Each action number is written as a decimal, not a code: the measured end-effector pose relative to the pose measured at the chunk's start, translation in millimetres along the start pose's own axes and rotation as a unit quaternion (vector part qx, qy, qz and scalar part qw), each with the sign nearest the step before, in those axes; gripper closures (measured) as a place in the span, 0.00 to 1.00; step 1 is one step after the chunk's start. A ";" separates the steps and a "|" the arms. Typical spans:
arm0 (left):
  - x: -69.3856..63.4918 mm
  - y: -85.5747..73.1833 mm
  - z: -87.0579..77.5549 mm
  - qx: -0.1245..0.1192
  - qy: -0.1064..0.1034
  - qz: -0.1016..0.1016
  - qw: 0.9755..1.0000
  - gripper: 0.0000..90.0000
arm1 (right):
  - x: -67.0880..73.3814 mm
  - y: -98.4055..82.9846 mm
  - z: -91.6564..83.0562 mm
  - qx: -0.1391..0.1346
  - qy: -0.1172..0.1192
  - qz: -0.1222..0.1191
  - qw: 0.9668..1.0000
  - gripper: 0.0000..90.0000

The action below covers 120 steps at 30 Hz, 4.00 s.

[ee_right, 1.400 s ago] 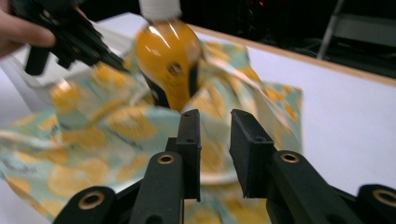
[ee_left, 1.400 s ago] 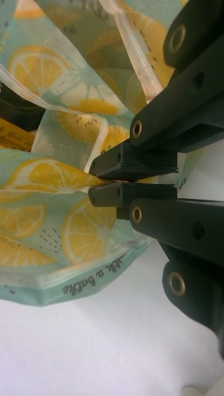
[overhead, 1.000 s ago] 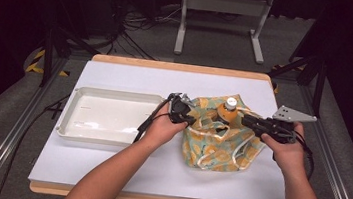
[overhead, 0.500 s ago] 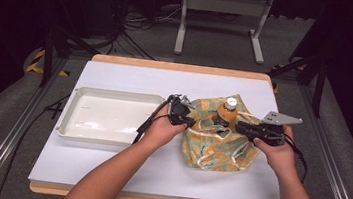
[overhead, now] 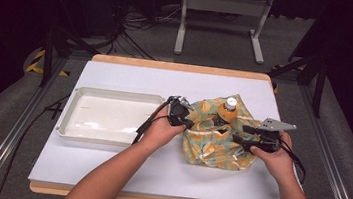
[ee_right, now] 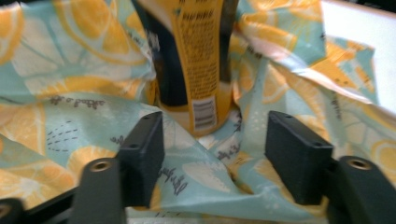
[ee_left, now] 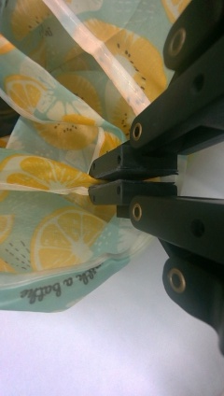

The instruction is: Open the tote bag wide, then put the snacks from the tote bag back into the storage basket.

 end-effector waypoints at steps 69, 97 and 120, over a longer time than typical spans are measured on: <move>-73.6 0.7 14.5 -0.070 -0.074 -0.005 0.995 0.85 | 1.7 -25.2 -0.1 -0.001 -0.015 0.001 1.000 0.24; -67.5 37.9 -49.9 -0.173 -0.135 0.086 0.972 0.46 | 1.3 -24.5 -9.3 -0.018 -0.005 0.004 1.000 0.23; -32.4 98.9 -38.2 -0.219 -0.115 0.053 0.967 0.27 | -1.3 -19.4 -16.2 -0.042 0.011 0.003 0.999 0.24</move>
Point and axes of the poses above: each handheld gripper's, and its own axes: z roughly forward along the jaws, y roughly out of its top, x roughly to its left, the point moved 4 cm from there along z, roughly forward along the jaws, and after that the axes turned 4 degrees about y, right-handed, at the moved point
